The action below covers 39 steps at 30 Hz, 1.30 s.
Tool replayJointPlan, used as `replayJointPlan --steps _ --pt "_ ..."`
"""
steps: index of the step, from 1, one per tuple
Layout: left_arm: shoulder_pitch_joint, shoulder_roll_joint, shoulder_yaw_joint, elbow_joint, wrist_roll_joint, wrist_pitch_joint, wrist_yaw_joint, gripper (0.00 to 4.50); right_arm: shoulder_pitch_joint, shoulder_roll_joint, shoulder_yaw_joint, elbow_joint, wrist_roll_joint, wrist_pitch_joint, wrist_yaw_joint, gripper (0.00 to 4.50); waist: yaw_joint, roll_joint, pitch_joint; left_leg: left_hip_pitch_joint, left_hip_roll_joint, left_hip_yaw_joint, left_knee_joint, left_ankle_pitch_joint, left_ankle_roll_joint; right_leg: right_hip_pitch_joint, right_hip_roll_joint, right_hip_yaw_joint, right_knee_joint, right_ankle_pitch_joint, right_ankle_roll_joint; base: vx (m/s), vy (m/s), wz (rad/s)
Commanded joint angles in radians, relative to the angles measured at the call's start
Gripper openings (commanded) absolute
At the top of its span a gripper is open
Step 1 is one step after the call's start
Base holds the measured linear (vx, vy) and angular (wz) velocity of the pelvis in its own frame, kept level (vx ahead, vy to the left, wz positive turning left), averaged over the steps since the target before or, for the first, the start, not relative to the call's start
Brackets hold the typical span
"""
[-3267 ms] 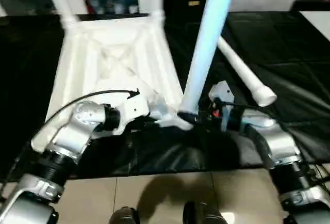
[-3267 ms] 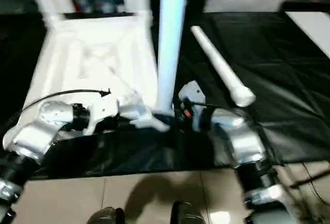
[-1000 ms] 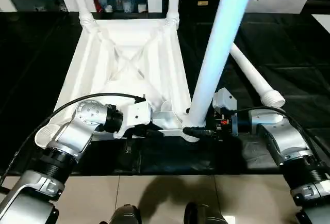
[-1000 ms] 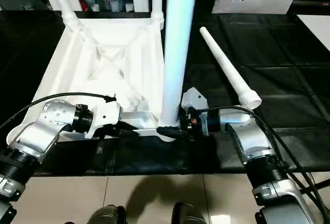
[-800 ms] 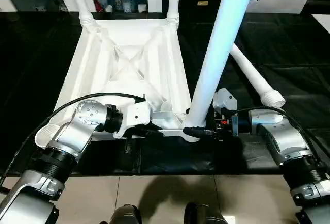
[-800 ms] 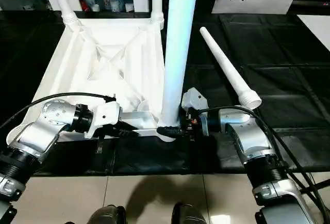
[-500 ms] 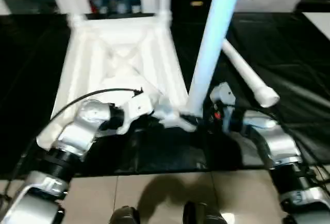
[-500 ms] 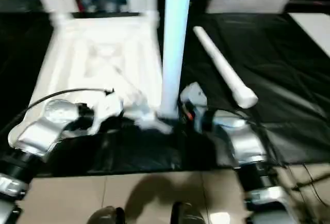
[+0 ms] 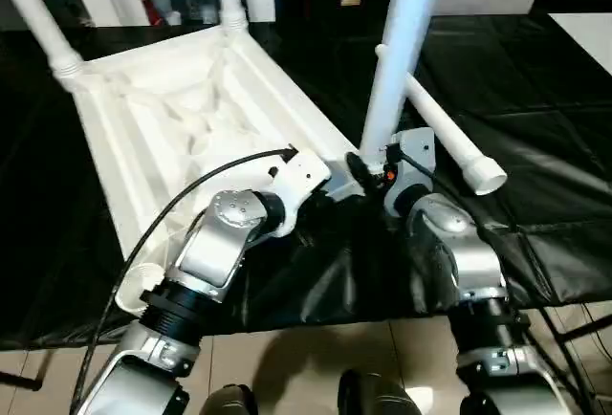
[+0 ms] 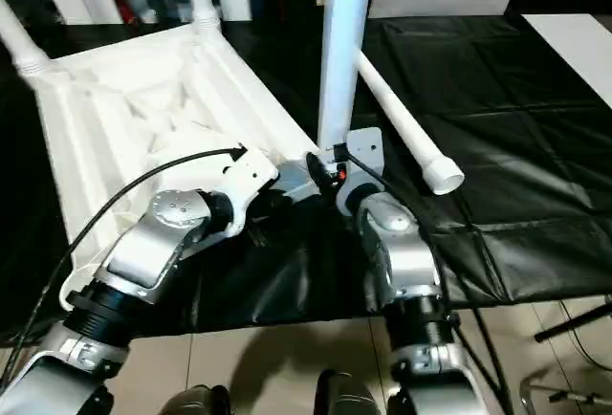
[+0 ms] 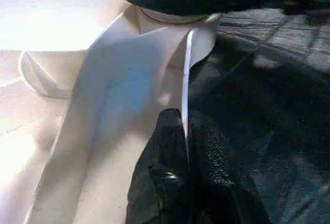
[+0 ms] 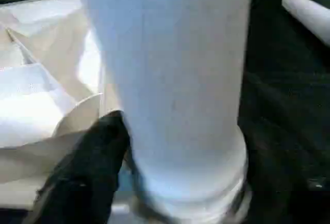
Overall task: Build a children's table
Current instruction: Rotate leg to tighten
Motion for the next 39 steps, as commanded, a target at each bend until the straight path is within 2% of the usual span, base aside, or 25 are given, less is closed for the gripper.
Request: replayJointPlan --steps 1,5,7,9,11,15,16,19,22,25,27,34,35,38,39 --pt "-0.017 -0.014 0.016 -0.046 -0.007 -0.068 0.059 0.0 0.013 0.05 0.109 -0.023 0.05 0.019 0.127 3.79 0.003 -0.006 -0.088 -0.011 0.034 -0.005 -0.058 -0.092 0.131 0.079 -0.058 0.057 -0.073 -0.26 -0.18 0.0 0.0 0.0" --pt "0.002 0.041 0.009 -0.036 -0.015 -0.131 -0.024 0.0 0.017 -0.025 0.094 -0.041 0.055 -0.003 0.206 4.13 -0.003 -0.006 -0.087 -0.013 0.034 -0.006 -0.057 -0.102 0.126 0.079 -0.059 0.057 -0.076 -0.283 -0.172 0.0 0.0 0.0" --pt "0.009 0.068 0.005 -0.02 -0.024 -0.165 -0.067 0.0 0.019 -0.075 0.092 -0.042 0.057 -0.02 0.262 4.34 -0.002 -0.005 -0.088 -0.014 0.033 -0.005 -0.055 -0.095 0.137 0.08 -0.058 0.058 -0.076 -0.27 -0.173 0.0 0.0 0.0" --pt "0.016 0.118 -0.006 0.005 -0.04 -0.225 -0.141 0.0 0.029 -0.163 0.098 -0.04 0.057 -0.062 0.373 4.46 0.0 -0.004 -0.088 -0.012 0.033 -0.004 -0.054 -0.099 0.143 0.079 -0.057 0.058 -0.076 -0.272 -0.17 0.0 0.0 0.0" --pt "0.016 0.126 -0.008 0.01 -0.043 -0.232 -0.15 0.0 0.029 -0.175 0.097 -0.038 0.057 -0.067 0.389 4.46 0.002 -0.004 -0.087 -0.012 0.034 -0.004 -0.055 -0.102 0.143 0.079 -0.057 0.059 -0.075 -0.275 -0.17 0.0 0.0 0.0" --pt "0.017 0.224 -0.05 0.045 -0.058 -0.359 -0.321 0.0 0.008 -0.288 0.092 -0.01 0.076 -0.098 0.566 4.46 0.012 0.003 -0.091 -0.006 0.04 -0.005 -0.054 -0.099 0.146 0.076 -0.058 0.061 -0.069 -0.241 -0.197 0.0 0.0 0.0" --pt "0.017 0.224 -0.05 0.045 -0.058 -0.359 -0.321 0.0 0.008 -0.288 0.092 -0.01 0.076 -0.098 0.566 4.46 0.014 0.002 -0.091 -0.005 0.039 -0.005 -0.055 -0.096 0.149 0.075 -0.057 0.061 -0.069 -0.233 -0.202 0.0 0.0 0.0" --pt "0.011 0.261 -0.056 0.089 -0.085 -0.457 -0.436 0.0 -0.01 -0.358 0.128 -0.004 0.101 -0.098 0.701 4.46 0.027 0.003 -0.09 -0.001 0.041 -0.003 -0.055 -0.094 0.156 0.074 -0.057 0.062 -0.066 -0.21 -0.221 0.0 0.0 0.0" --pt "-0.002 0.274 -0.057 0.118 -0.106 -0.48 -0.495 0.0 -0.02 -0.388 0.159 0.005 0.09 -0.121 0.779 4.46 0.044 0.0 -0.092 0.002 0.048 -0.002 -0.057 -0.096 0.146 0.073 -0.061 0.064 -0.061 -0.207 -0.23 0.0 0.0 0.0" --pt "-0.016 0.293 -0.068 0.144 -0.129 -0.514 -0.564 0.0 -0.03 -0.407 0.187 0.022 0.086 -0.154 0.859 4.46 0.048 0.001 -0.092 0.002 0.047 -0.002 -0.057 -0.105 0.138 0.073 -0.062 0.064 -0.059 -0.21 -0.234 0.0 0.0 0.0" --pt "-0.02 0.303 -0.076 0.152 -0.138 -0.532 -0.604 0.0 -0.036 -0.414 0.2 0.029 0.089 -0.159 0.898 4.46 0.049 -0.003 -0.092 -0.001 0.046 -0.003 -0.057 -0.11 0.135 0.076 -0.063 0.065 -0.059 -0.215 -0.233 0.0 0.0 0.0" --pt "-0.026 0.313 -0.076 0.173 -0.14 -0.564 -0.653 0.0 -0.054 -0.426 0.228 0.051 0.087 -0.173 0.946 3.85 0.055 -0.005 -0.091 -0.001 0.048 -0.002 -0.057 -0.097 0.129 0.074 -0.064 0.066 -0.06 -0.229 -0.224 0.0 0.0 0.0" --pt "-0.03 0.313 -0.075 0.181 -0.14 -0.569 -0.653 0.0 -0.057 -0.426 0.23 0.059 0.085 -0.179 0.95 3.75 0.055 -0.008 -0.091 -0.001 0.048 -0.001 -0.058 -0.096 0.128 0.074 -0.063 0.066 -0.06 -0.232 -0.221 0.0 0.0 0.0" --pt "-0.038 0.312 -0.072 0.2 -0.143 -0.578 -0.653 0.0 -0.062 -0.425 0.233 0.073 0.083 -0.19 0.962 3.55 0.056 -0.006 -0.091 -0.001 0.048 -0.001 -0.057 -0.098 0.126 0.073 -0.063 0.065 -0.06 -0.242 -0.22 0.0 0.0 0.0" --pt "-0.039 0.312 -0.071 0.205 -0.144 -0.582 -0.655 0.0 -0.063 -0.425 0.233 0.077 0.082 -0.194 0.967 3.41 0.057 -0.009 -0.09 -0.002 0.047 -0.001 -0.057 -0.096 0.128 0.074 -0.063 0.066 -0.06 -0.24 -0.217 0.0 0.0 0.0"
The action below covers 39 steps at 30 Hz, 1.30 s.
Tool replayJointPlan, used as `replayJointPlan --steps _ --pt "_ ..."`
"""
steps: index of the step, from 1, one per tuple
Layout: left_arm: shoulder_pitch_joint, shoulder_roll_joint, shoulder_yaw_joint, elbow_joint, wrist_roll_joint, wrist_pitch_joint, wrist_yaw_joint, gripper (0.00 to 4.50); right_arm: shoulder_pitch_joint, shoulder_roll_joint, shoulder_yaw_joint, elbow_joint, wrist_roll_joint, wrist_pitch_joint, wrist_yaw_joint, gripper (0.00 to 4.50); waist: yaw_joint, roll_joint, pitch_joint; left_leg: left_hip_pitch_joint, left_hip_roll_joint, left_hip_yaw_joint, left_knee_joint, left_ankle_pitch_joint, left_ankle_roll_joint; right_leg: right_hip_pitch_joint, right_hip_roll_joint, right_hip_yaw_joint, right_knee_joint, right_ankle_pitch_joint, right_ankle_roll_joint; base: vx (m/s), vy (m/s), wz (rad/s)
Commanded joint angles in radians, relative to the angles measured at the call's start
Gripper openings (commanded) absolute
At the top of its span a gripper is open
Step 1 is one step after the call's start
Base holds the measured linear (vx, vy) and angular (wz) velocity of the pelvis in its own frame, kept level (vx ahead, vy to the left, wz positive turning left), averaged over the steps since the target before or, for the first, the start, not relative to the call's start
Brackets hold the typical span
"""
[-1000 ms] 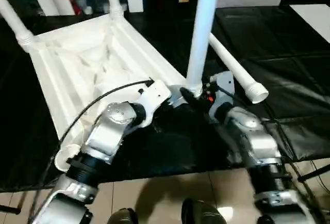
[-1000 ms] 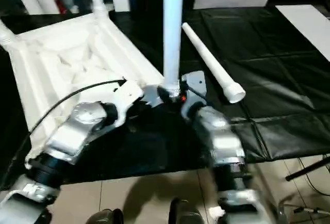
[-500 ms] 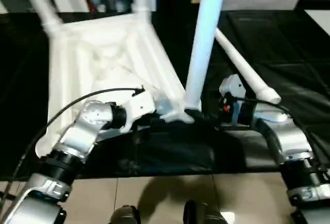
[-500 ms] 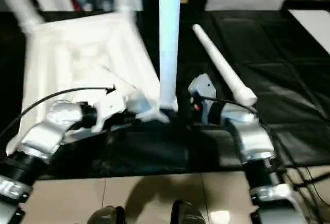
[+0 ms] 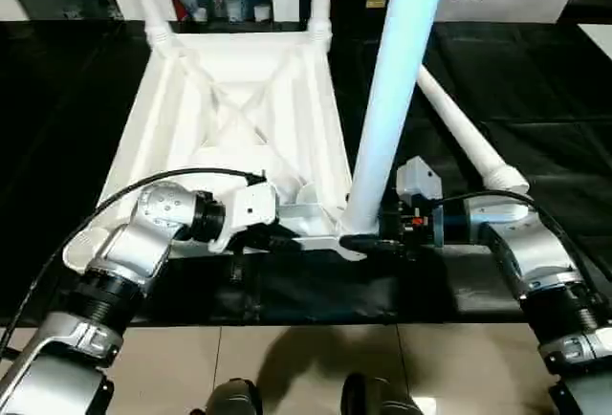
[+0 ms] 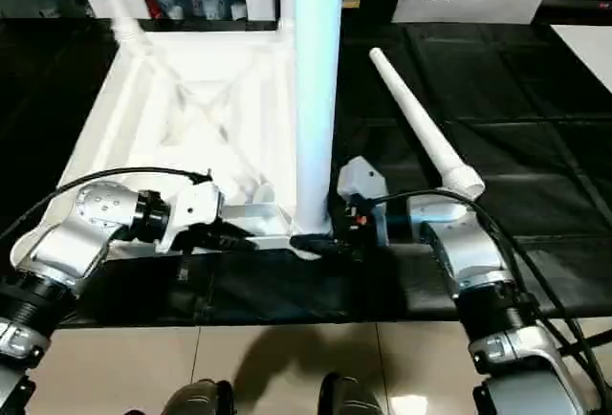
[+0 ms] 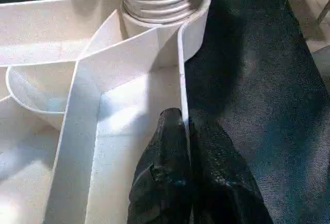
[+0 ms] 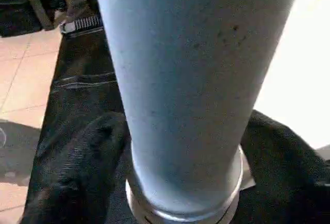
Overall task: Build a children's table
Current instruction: Rotate leg to tighten
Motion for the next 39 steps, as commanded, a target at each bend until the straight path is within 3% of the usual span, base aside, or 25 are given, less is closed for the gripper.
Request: replayJointPlan --steps 1,8,12,15,17,20,22,23,24,27,28,32,34,38,39 --pt "-0.021 -0.006 -0.018 -0.005 -0.007 -0.031 -0.03 0.0 -0.009 -0.006 0.007 0.005 -0.005 -0.015 0.02 3.3 -0.006 -0.009 -0.09 -0.001 0.047 0.001 -0.063 -0.097 0.128 0.076 -0.063 0.066 -0.065 -0.249 -0.212 0.0 0.0 0.0" --pt "-0.012 -0.008 -0.007 -0.007 -0.014 -0.033 -0.032 0.0 0.005 0.006 0.008 -0.005 0.013 -0.007 0.016 2.78 -0.005 -0.009 -0.09 -0.001 0.048 0.0 -0.063 -0.092 0.129 0.076 -0.063 0.066 -0.065 -0.252 -0.21 0.0 0.0 0.0" --pt "0.013 -0.031 0.013 -0.065 -0.038 0.014 0.018 0.0 0.022 0.045 -0.016 -0.012 0.007 0.043 -0.091 2.67 -0.006 -0.011 -0.09 -0.004 0.048 -0.001 -0.064 -0.093 0.119 0.077 -0.065 0.065 -0.066 -0.277 -0.201 0.0 0.0 0.0" --pt "0.033 -0.078 0.02 -0.119 -0.003 0.083 0.144 0.0 0.045 0.114 -0.032 -0.046 -0.011 0.11 -0.248 2.66 -0.017 -0.011 -0.081 0.0 0.045 -0.003 -0.07 -0.145 0.082 0.074 -0.064 0.062 -0.082 -0.399 -0.162 0.0 0.0 0.0" --pt "0.036 -0.128 0.029 -0.146 0.023 0.152 0.247 0.0 0.055 0.165 -0.027 -0.066 -0.041 0.137 -0.348 2.66 -0.026 -0.008 -0.08 -0.001 0.046 -0.003 -0.07 -0.151 0.062 0.073 -0.064 0.063 -0.084 -0.42 -0.147 0.0 0.0 0.0" --pt "0.029 -0.205 0.046 -0.172 0.034 0.24 0.362 0.0 0.05 0.249 -0.038 -0.069 -0.064 0.177 -0.495 2.65 -0.038 -0.013 -0.079 0.0 0.037 -0.004 -0.07 -0.169 0.046 0.072 -0.065 0.059 -0.096 -0.507 -0.108 0.0 0.0 0.0" --pt "0.017 -0.245 0.052 -0.179 0.051 0.286 0.426 0.0 0.048 0.295 -0.049 -0.071 -0.068 0.194 -0.564 2.65 -0.047 -0.012 -0.08 -0.001 0.037 -0.005 -0.069 -0.164 0.056 0.07 -0.064 0.06 -0.098 -0.493 -0.105 0.0 0.0 0.0" --pt "-0.009 -0.316 0.066 -0.174 0.073 0.347 0.541 0.0 0.043 0.37 -0.073 -0.069 -0.071 0.223 -0.684 2.65 -0.047 -0.007 -0.082 0.0 0.036 -0.004 -0.067 -0.158 0.057 0.07 -0.062 0.059 -0.096 -0.482 -0.108 0.0 0.0 0.0" --pt "-0.009 -0.316 0.066 -0.174 0.073 0.347 0.541 0.0 0.043 0.37 -0.073 -0.069 -0.071 0.223 -0.684 2.65 -0.05 -0.008 -0.083 0.0 0.037 -0.003 -0.067 -0.147 0.057 0.067 -0.061 0.061 -0.096 -0.466 -0.112 0.0 0.0 0.0" --pt "-0.033 -0.402 0.084 -0.169 0.113 0.403 0.697 0.0 0.042 0.46 -0.102 -0.066 -0.092 0.244 -0.853 2.65 -0.047 -0.008 -0.091 -0.001 0.036 -0.003 -0.065 -0.11 0.07 0.07 -0.059 0.06 -0.087 -0.382 -0.135 0.0 0.0 0.0" --pt "-0.03 -0.416 0.081 -0.176 0.13 0.413 0.721 0.0 0.04 0.486 -0.117 -0.063 -0.092 0.246 -0.894 2.65 -0.047 -0.005 -0.095 -0.004 0.037 -0.001 -0.063 -0.08 0.085 0.072 -0.059 0.063 -0.082 -0.312 -0.157 0.0 0.0 0.0" --pt "-0.014 -0.426 0.063 -0.2 0.174 0.412 0.752 0.0 0.038 0.526 -0.134 -0.06 -0.1 0.242 -0.958 2.65 -0.044 -0.002 -0.102 -0.007 0.035 -0.002 -0.059 -0.038 0.124 0.079 -0.059 0.063 -0.068 -0.203 -0.189 0.0 0.0 0.0" --pt "0.005 -0.408 0.062 -0.224 0.172 0.423 0.725 0.0 0.042 0.524 -0.145 -0.068 -0.101 0.213 -0.949 3.21 -0.045 0.002 -0.103 -0.009 0.036 -0.002 -0.058 -0.026 0.142 0.082 -0.06 0.061 -0.065 -0.171 -0.204 0.0 0.0 0.0" --pt "0.008 -0.363 0.072 -0.222 0.157 0.403 0.676 0.0 0.043 0.487 -0.159 -0.084 -0.076 0.2 -0.884 3.57 -0.05 0.002 -0.099 -0.01 0.034 -0.002 -0.059 -0.065 0.148 0.083 -0.06 0.06 -0.07 -0.204 -0.202 0.0 0.0 0.0" --pt "0.011 -0.332 0.071 -0.206 0.163 0.355 0.654 0.0 0.047 0.456 -0.158 -0.094 -0.061 0.192 -0.825 3.7 -0.052 0.003 -0.097 -0.011 0.033 -0.002 -0.06 -0.079 0.141 0.083 -0.06 0.059 -0.073 -0.227 -0.195 0.0 0.0 0.0"
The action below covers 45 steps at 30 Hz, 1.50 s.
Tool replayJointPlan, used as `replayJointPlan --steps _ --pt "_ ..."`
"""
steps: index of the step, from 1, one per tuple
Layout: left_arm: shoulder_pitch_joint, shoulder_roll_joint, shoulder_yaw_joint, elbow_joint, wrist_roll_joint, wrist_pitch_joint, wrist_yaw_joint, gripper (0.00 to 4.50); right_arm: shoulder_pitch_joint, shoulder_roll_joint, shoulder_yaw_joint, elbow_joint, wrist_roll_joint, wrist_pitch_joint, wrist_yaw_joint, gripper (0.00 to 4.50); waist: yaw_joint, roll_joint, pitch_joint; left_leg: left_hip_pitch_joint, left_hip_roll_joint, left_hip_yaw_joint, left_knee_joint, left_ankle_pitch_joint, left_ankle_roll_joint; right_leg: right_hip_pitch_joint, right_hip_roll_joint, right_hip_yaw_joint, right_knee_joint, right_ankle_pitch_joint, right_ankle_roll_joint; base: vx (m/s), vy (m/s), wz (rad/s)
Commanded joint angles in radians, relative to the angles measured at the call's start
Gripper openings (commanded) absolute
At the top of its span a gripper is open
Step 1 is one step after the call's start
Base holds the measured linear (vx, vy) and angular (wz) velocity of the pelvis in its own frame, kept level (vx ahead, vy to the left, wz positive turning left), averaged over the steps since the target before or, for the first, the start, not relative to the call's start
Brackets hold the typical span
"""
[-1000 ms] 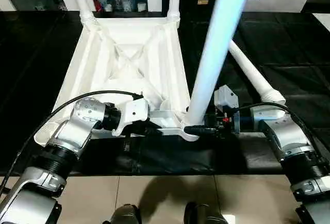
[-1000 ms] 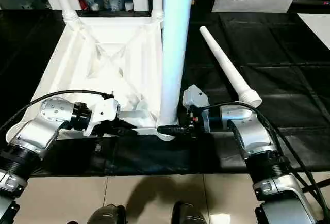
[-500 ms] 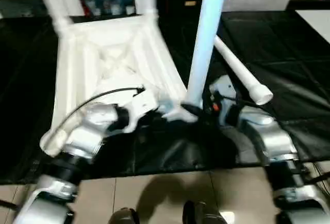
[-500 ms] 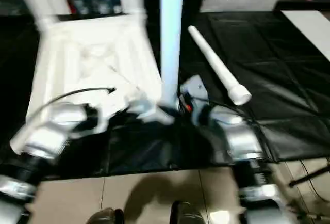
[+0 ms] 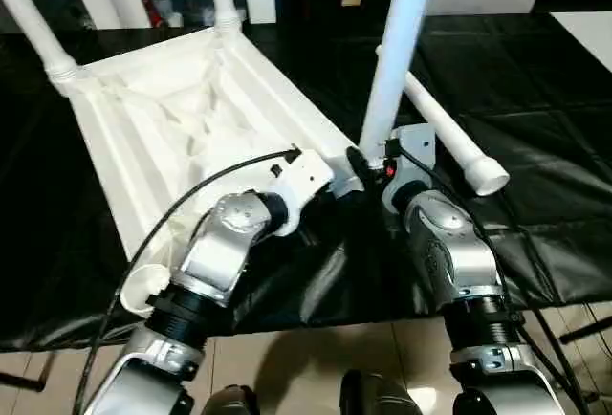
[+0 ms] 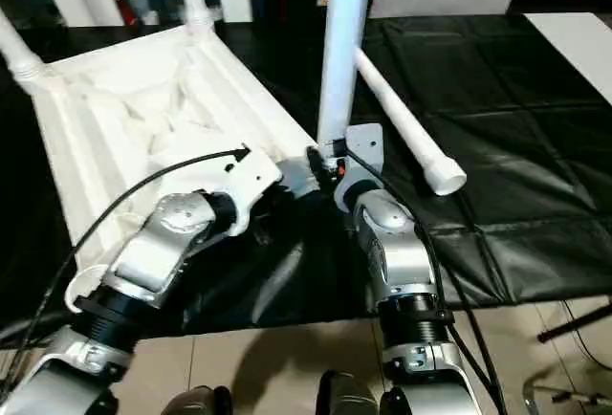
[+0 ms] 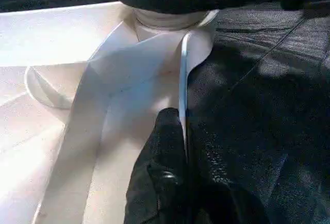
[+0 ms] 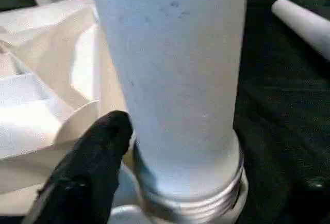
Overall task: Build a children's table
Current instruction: Rotate leg to tighten
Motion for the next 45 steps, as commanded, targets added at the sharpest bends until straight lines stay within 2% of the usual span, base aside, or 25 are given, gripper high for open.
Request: replayJointPlan --steps 1,2,3,6,7,9,11,14,16,18,20,21,23,24,25,32,36,39,40,42,43,45 --pt "-0.019 0.01 0.009 -0.026 -0.009 -0.099 0.005 0.0 0.018 0.014 0.091 -0.031 0.057 0.007 0.154 3.8 0.008 -0.004 -0.093 -0.01 0.034 -0.005 -0.055 -0.089 0.138 0.084 -0.058 0.058 -0.072 -0.235 -0.193 0.0 0.0 0.0" --pt "-0.019 0.011 0.009 -0.025 -0.009 -0.1 0.005 0.0 0.018 0.013 0.091 -0.031 0.057 0.007 0.155 3.85 0.008 -0.003 -0.094 -0.01 0.035 -0.006 -0.054 -0.086 0.139 0.084 -0.059 0.058 -0.071 -0.231 -0.192 0.0 0.0 0.0" --pt "-0.009 0.039 0.014 -0.013 -0.02 -0.126 -0.031 0.0 0.024 -0.032 0.095 -0.042 0.063 -0.012 0.211 3.92 0.009 -0.001 -0.092 -0.011 0.035 -0.006 -0.055 -0.083 0.139 0.084 -0.059 0.058 -0.071 -0.224 -0.193 0.0 0.0 0.0" --pt "0.003 0.082 0.02 0.001 -0.036 -0.176 -0.093 0.0 0.036 -0.104 0.108 -0.052 0.06 -0.045 0.301 4.24 0.011 -0.003 -0.093 -0.009 0.034 -0.005 -0.053 -0.086 0.143 0.083 -0.056 0.058 -0.071 -0.223 -0.191 0.0 0.0 0.0" --pt "0.011 0.123 0.015 0.01 -0.055 -0.226 -0.162 0.0 0.042 -0.159 0.106 -0.056 0.072 -0.062 0.379 4.37 0.013 -0.006 -0.092 -0.009 0.034 -0.006 -0.055 -0.092 0.143 0.085 -0.057 0.058 -0.072 -0.237 -0.186 0.0 0.0 0.0" --pt "0.013 0.139 0.011 0.014 -0.062 -0.245 -0.189 0.0 0.043 -0.178 0.106 -0.057 0.076 -0.068 0.407 4.44 0.013 -0.004 -0.091 -0.008 0.037 -0.006 -0.055 -0.094 0.143 0.082 -0.058 0.059 -0.071 -0.241 -0.191 0.0 0.0 0.0" --pt "0.016 0.195 -0.01 0.035 -0.076 -0.309 -0.273 0.0 0.043 -0.235 0.121 -0.048 0.072 -0.092 0.494 4.44 0.016 -0.004 -0.092 -0.006 0.039 -0.006 -0.054 -0.092 0.144 0.08 -0.058 0.06 -0.069 -0.241 -0.193 0.0 0.0 0.0" --pt "0.019 0.247 -0.023 0.055 -0.111 -0.368 -0.392 0.0 0.037 -0.307 0.15 -0.017 0.059 -0.138 0.61 4.44 0.025 -0.002 -0.095 -0.002 0.043 -0.005 -0.054 -0.074 0.149 0.077 -0.059 0.063 -0.061 -0.197 -0.217 0.0 0.0 0.0" --pt "0.019 0.252 -0.023 0.057 -0.117 -0.374 -0.409 0.0 0.036 -0.317 0.157 -0.015 0.059 -0.143 0.628 4.44 0.033 -0.002 -0.096 0.001 0.047 -0.003 -0.053 -0.055 0.16 0.075 -0.06 0.066 -0.052 -0.145 -0.242 0.0 0.0 0.0" --pt "0.015 0.264 -0.027 0.073 -0.124 -0.397 -0.443 0.0 0.029 -0.336 0.168 -0.004 0.067 -0.153 0.669 4.44 0.039 -0.004 -0.096 0.001 0.048 -0.003 -0.053 -0.055 0.164 0.074 -0.06 0.065 -0.05 -0.141 -0.25 0.0 0.0 0.0" --pt "0.007 0.284 -0.038 0.1 -0.127 -0.433 -0.485 0.0 0.017 -0.361 0.184 0.013 0.073 -0.174 0.733 4.44 0.043 -0.005 -0.095 0.001 0.046 -0.003 -0.053 -0.065 0.163 0.075 -0.061 0.065 -0.053 -0.158 -0.248 0.0 0.0 0.0" --pt "-0.002 0.298 -0.047 0.127 -0.13 -0.465 -0.523 0.0 0.006 -0.381 0.201 0.027 0.077 -0.197 0.796 4.44 0.045 -0.009 -0.093 0.0 0.045 -0.001 -0.054 -0.089 0.153 0.076 -0.062 0.064 -0.058 -0.197 -0.235 0.0 0.0 0.0" --pt "-0.009 0.303 -0.05 0.146 -0.135 -0.484 -0.544 0.0 -0.001 -0.39 0.209 0.038 0.087 -0.204 0.832 4.44 0.048 -0.008 -0.092 0.0 0.046 -0.001 -0.055 -0.098 0.144 0.076 -0.063 0.065 -0.058 -0.222 -0.226 0.0 0.0 0.0" --pt "-0.012 0.305 -0.052 0.155 -0.138 -0.494 -0.557 0.0 -0.005 -0.393 0.212 0.043 0.092 -0.208 0.851 4.44 0.047 -0.012 -0.092 -0.001 0.046 -0.001 -0.055 -0.105 0.141 0.076 -0.062 0.065 -0.061 -0.234 -0.218 0.0 0.0 0.0" --pt "-0.012 0.305 -0.052 0.155 -0.138 -0.494 -0.557 0.0 -0.005 -0.393 0.212 0.043 0.092 -0.208 0.851 4.17 0.048 -0.011 -0.093 -0.001 0.048 -0.003 -0.055 -0.1 0.138 0.076 -0.064 0.065 -0.059 -0.236 -0.216 0.0 0.0 0.0" --pt "-0.032 0.314 -0.065 0.206 -0.134 -0.544 -0.593 0.0 -0.04 -0.405 0.234 0.1 0.099 -0.23 0.932 3.6 0.053 -0.015 -0.096 -0.001 0.047 -0.001 -0.053 -0.07 0.145 0.075 -0.062 0.065 -0.055 -0.209 -0.224 0.0 0.0 0.0" --pt "-0.037 0.314 -0.064 0.219 -0.136 -0.556 -0.598 0.0 -0.047 -0.404 0.234 0.115 0.097 -0.24 0.942 3.17 0.057 -0.014 -0.096 -0.001 0.048 -0.001 -0.053 -0.066 0.146 0.075 -0.063 0.065 -0.054 -0.207 -0.223 0.0 0.0 0.0" --pt "-0.042 0.313 -0.063 0.234 -0.131 -0.569 -0.605 0.0 -0.053 -0.399 0.235 0.131 0.094 -0.251 0.952 3.04 0.059 -0.013 -0.096 0.0 0.049 -0.001 -0.054 -0.074 0.142 0.074 -0.063 0.064 -0.055 -0.216 -0.224 0.0 0.0 0.0" --pt "-0.042 0.313 -0.063 0.236 -0.131 -0.571 -0.605 0.0 -0.054 -0.399 0.236 0.133 0.093 -0.253 0.953 2.87 0.059 -0.014 -0.096 0.0 0.048 -0.001 -0.054 -0.074 0.14 0.075 -0.063 0.065 -0.055 -0.218 -0.222 0.0 0.0 0.0" --pt "-0.043 0.313 -0.063 0.238 -0.131 -0.573 -0.605 0.0 -0.052 -0.398 0.24 0.136 0.091 -0.257 0.953 2.87 0.06 -0.014 -0.096 -0.001 0.048 -0.001 -0.054 -0.072 0.14 0.076 -0.063 0.064 -0.055 -0.217 -0.221 0.0 0.0 0.0" --pt "-0.043 0.313 -0.063 0.24 -0.131 -0.574 -0.605 0.0 -0.051 -0.397 0.24 0.137 0.091 -0.259 0.953 2.62 0.061 -0.012 -0.097 0.0 0.049 -0.001 -0.054 -0.071 0.139 0.075 -0.063 0.064 -0.054 -0.215 -0.222 0.0 0.0 0.0" --pt "-0.042 0.313 -0.064 0.243 -0.132 -0.578 -0.605 0.0 -0.045 -0.396 0.242 0.136 0.09 -0.263 0.954 2.53 0.062 -0.011 -0.097 -0.001 0.048 -0.001 -0.053 -0.07 0.14 0.076 -0.063 0.064 -0.055 -0.21 -0.223 0.0 0.0 0.0"
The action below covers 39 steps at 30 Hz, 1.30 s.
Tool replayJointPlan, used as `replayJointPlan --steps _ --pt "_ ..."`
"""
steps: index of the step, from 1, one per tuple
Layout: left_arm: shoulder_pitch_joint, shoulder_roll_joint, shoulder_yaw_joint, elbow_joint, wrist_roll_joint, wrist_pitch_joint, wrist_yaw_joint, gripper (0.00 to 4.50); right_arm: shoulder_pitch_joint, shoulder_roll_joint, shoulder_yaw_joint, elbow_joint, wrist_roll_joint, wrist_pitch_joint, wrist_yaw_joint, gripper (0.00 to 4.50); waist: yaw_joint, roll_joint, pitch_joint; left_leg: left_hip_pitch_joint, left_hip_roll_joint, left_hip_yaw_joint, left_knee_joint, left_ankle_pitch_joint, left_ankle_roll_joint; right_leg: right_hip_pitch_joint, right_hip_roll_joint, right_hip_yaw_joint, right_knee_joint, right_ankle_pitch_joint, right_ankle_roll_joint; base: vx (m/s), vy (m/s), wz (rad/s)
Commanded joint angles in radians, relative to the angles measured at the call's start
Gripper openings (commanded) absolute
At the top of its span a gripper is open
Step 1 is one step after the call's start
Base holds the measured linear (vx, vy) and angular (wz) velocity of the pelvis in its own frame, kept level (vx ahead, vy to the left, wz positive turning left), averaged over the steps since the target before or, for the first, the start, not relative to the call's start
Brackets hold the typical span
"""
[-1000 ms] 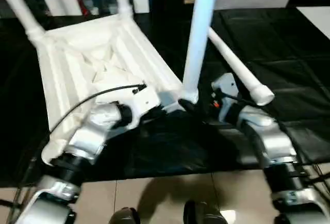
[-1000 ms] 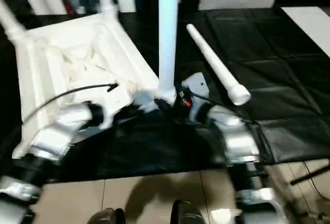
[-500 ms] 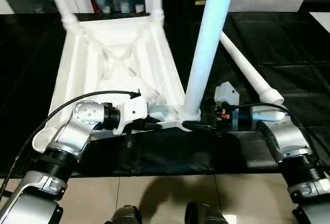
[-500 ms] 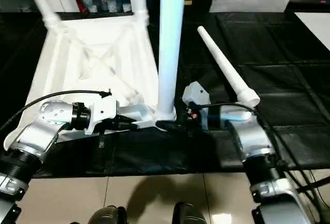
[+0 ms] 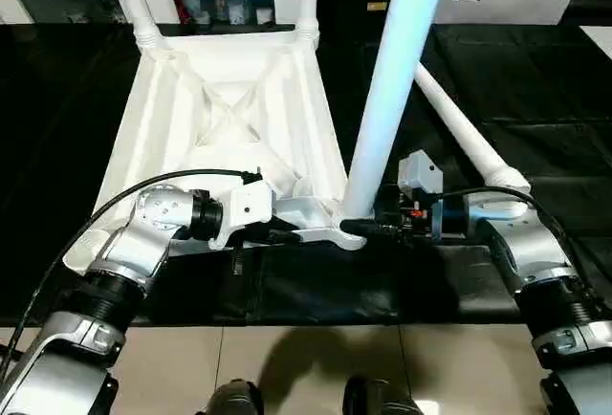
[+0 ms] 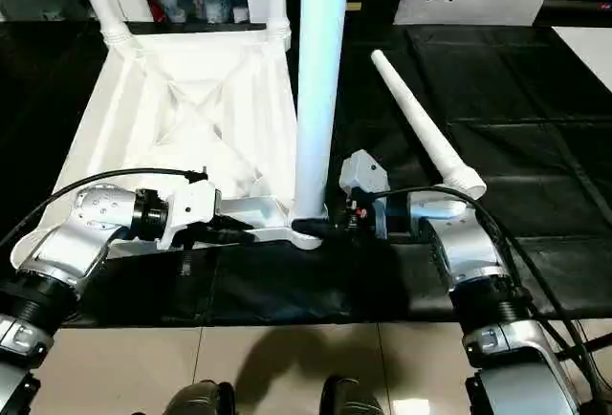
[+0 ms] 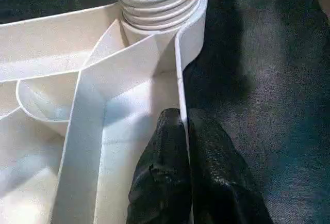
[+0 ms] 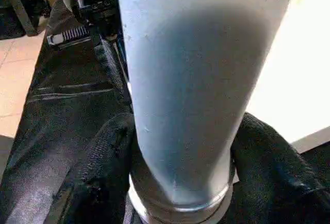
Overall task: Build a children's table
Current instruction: Rotate leg to tighten
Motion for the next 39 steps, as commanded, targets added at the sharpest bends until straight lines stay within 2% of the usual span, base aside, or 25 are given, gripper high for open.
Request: replayJointPlan --steps 1,5,6,7,8,13,17,18,20,21,22,23,24,25,26,27,28,30,31,33,34,37,38,39 --pt "-0.013 -0.002 -0.032 0.002 0.018 -0.024 -0.017 0.0 0.01 0.007 0.029 0.0 -0.001 -0.006 0.029 2.49 -0.005 -0.01 -0.095 -0.002 0.048 0.0 -0.061 -0.072 0.139 0.078 -0.062 0.064 -0.059 -0.212 -0.219 0.0 0.0 0.0" --pt "-0.003 -0.009 -0.024 -0.012 0.009 -0.006 -0.006 0.0 0.039 0.015 0.031 -0.025 0.007 0.006 0.019 2.37 -0.004 -0.013 -0.094 -0.002 0.047 0.001 -0.061 -0.072 0.139 0.079 -0.062 0.065 -0.06 -0.219 -0.215 0.0 0.0 0.0" --pt "0.0 -0.01 -0.022 -0.016 0.007 -0.002 -0.005 0.0 0.045 0.017 0.031 -0.029 0.009 0.008 0.018 2.37 -0.003 -0.011 -0.093 -0.001 0.049 0.0 -0.063 -0.077 0.138 0.077 -0.063 0.064 -0.061 -0.232 -0.212 0.0 0.0 0.0" --pt "0.003 -0.012 -0.022 -0.024 0.006 0.003 -0.002 0.0 0.054 0.021 0.03 -0.039 0.015 0.016 0.015 2.33 -0.005 -0.014 -0.092 0.0 0.049 0.001 -0.063 -0.084 0.136 0.076 -0.062 0.064 -0.063 -0.243 -0.21 0.0 0.0 0.0" --pt "0.005 -0.012 -0.022 -0.028 0.006 0.005 0.0 0.0 0.059 0.023 0.029 -0.044 0.018 0.022 0.014 2.18 -0.004 -0.013 -0.092 0.001 0.049 0.001 -0.064 -0.086 0.134 0.076 -0.062 0.064 -0.064 -0.25 -0.208 0.0 0.0 0.0" --pt "0.008 -0.015 -0.02 -0.036 0.0 0.015 0.002 0.0 0.083 0.037 0.035 -0.07 0.027 0.047 0.002 2.1 -0.005 -0.013 -0.086 0.003 0.048 -0.001 -0.068 -0.123 0.114 0.074 -0.064 0.063 -0.074 -0.328 -0.181 0.0 0.0 0.0" --pt "0.008 -0.021 -0.011 -0.046 -0.004 0.038 0.022 0.0 0.09 0.057 0.031 -0.09 0.035 0.1 -0.042 2.06 -0.005 -0.01 -0.085 0.003 0.048 -0.002 -0.07 -0.125 0.104 0.075 -0.064 0.064 -0.075 -0.33 -0.175 0.0 0.0 0.0" --pt "0.01 -0.031 -0.001 -0.066 -0.008 0.073 0.049 0.0 0.098 0.081 0.028 -0.11 0.03 0.142 -0.1 2.06 -0.006 -0.006 -0.083 0.003 0.049 -0.003 -0.072 -0.129 0.097 0.074 -0.064 0.064 -0.076 -0.335 -0.176 0.0 0.0 0.0" --pt "0.012 -0.069 0.019 -0.107 -0.002 0.155 0.143 0.0 0.11 0.141 0.014 -0.123 0.001 0.171 -0.239 2.06 -0.01 -0.006 -0.082 0.004 0.05 -0.004 -0.074 -0.143 0.08 0.073 -0.065 0.064 -0.076 -0.351 -0.171 0.0 0.0 0.0" --pt "0.012 -0.069 0.019 -0.107 -0.002 0.155 0.143 0.0 0.11 0.141 0.014 -0.123 0.001 0.171 -0.239 2.06 -0.013 -0.006 -0.08 0.004 0.05 -0.005 -0.075 -0.153 0.072 0.072 -0.066 0.064 -0.078 -0.367 -0.17 0.0 0.0 0.0" --pt "0.016 -0.116 0.039 -0.15 0.005 0.232 0.241 0.0 0.117 0.211 -0.007 -0.123 -0.011 0.201 -0.369 2.05 -0.017 -0.009 -0.078 0.004 0.042 -0.005 -0.075 -0.177 0.059 0.075 -0.065 0.059 -0.089 -0.433 -0.147 0.0 0.0 0.0" --pt "0.017 -0.131 0.044 -0.162 0.009 0.252 0.27 0.0 0.119 0.232 -0.014 -0.122 -0.012 0.21 -0.403 2.05 -0.025 -0.007 -0.072 0.004 0.046 -0.007 -0.08 -0.187 0.04 0.07 -0.065 0.061 -0.091 -0.47 -0.136 0.0 0.0 0.0" --pt "0.02 -0.155 0.046 -0.19 0.024 0.296 0.316 0.0 0.118 0.264 -0.019 -0.111 -0.021 0.208 -0.456 2.04 -0.032 -0.01 -0.073 0.003 0.041 -0.009 -0.077 -0.207 0.03 0.073 -0.068 0.056 -0.097 -0.519 -0.114 0.0 0.0 0.0" --pt "0.022 -0.17 0.046 -0.208 0.034 0.325 0.345 0.0 0.117 0.285 -0.022 -0.104 -0.029 0.205 -0.49 2.04 -0.036 -0.009 -0.073 0.002 0.043 -0.01 -0.078 -0.207 0.027 0.073 -0.069 0.057 -0.097 -0.524 -0.109 0.0 0.0 0.0" --pt "0.021 -0.225 0.065 -0.247 0.039 0.407 0.432 0.0 0.107 0.339 -0.044 -0.081 -0.033 0.213 -0.585 2.04 -0.041 -0.01 -0.073 0.001 0.038 -0.011 -0.077 -0.214 0.033 0.071 -0.066 0.054 -0.104 -0.535 -0.095 0.0 0.0 0.0" --pt "0.02 -0.232 0.067 -0.25 0.039 0.415 0.441 0.0 0.104 0.345 -0.048 -0.077 -0.033 0.214 -0.598 2.04 -0.049 -0.008 -0.072 0.002 0.04 -0.01 -0.077 -0.211 0.036 0.067 -0.067 0.056 -0.103 -0.522 -0.105 0.0 0.0 0.0" --pt "0.016 -0.257 0.075 -0.262 0.038 0.445 0.474 0.0 0.095 0.367 -0.063 -0.064 -0.033 0.22 -0.644 2.04 -0.054 -0.014 -0.074 0.0 0.038 -0.01 -0.075 -0.203 0.045 0.069 -0.066 0.056 -0.103 -0.514 -0.105 0.0 0.0 0.0" --pt "-0.004 -0.352 0.083 -0.296 0.057 0.52 0.595 0.0 0.052 0.455 -0.132 -0.022 -0.014 0.248 -0.818 2.03 -0.06 -0.013 -0.076 -0.002 0.037 -0.008 -0.073 -0.175 0.056 0.069 -0.064 0.057 -0.099 -0.467 -0.117 0.0 0.0 0.0" --pt "-0.009 -0.374 0.083 -0.304 0.067 0.538 0.623 0.0 0.043 0.477 -0.15 -0.017 -0.011 0.254 -0.856 2.03 -0.063 -0.012 -0.079 -0.004 0.036 -0.008 -0.072 -0.154 0.065 0.07 -0.061 0.057 -0.095 -0.434 -0.127 0.0 0.0 0.0" --pt "-0.014 -0.393 0.08 -0.309 0.081 0.549 0.648 0.0 0.034 0.496 -0.163 -0.013 -0.015 0.254 -0.889 2.03 -0.062 -0.012 -0.082 -0.003 0.036 -0.006 -0.07 -0.14 0.076 0.07 -0.061 0.058 -0.093 -0.393 -0.137 0.0 0.0 0.0" --pt "-0.023 -0.413 0.073 -0.304 0.099 0.544 0.677 0.0 0.023 0.509 -0.164 -0.008 -0.037 0.24 -0.92 2.03 -0.063 -0.012 -0.084 -0.007 0.036 -0.005 -0.068 -0.104 0.095 0.072 -0.058 0.059 -0.085 -0.321 -0.155 0.0 0.0 0.0" --pt "-0.027 -0.411 0.072 -0.294 0.107 0.533 0.683 0.0 0.021 0.501 -0.142 -0.004 -0.074 0.215 -0.929 2.03 -0.056 -0.013 -0.092 -0.009 0.032 -0.002 -0.065 -0.06 0.127 0.08 -0.059 0.06 -0.075 -0.231 -0.178 0.0 0.0 0.0" --pt "-0.026 -0.393 0.068 -0.297 0.116 0.533 0.678 0.0 0.032 0.491 -0.134 -0.011 -0.082 0.194 -0.915 2.03 -0.054 -0.009 -0.093 -0.008 0.032 -0.003 -0.064 -0.051 0.133 0.08 -0.059 0.059 -0.073 -0.216 -0.182 0.0 0.0 0.0" --pt "-0.023 -0.373 0.065 -0.302 0.123 0.537 0.669 0.0 0.044 0.483 -0.134 -0.02 -0.079 0.178 -0.899 2.38 -0.054 -0.01 -0.093 -0.009 0.033 -0.002 -0.064 -0.046 0.139 0.079 -0.058 0.059 -0.074 -0.206 -0.185 0.0 0.0 0.0"
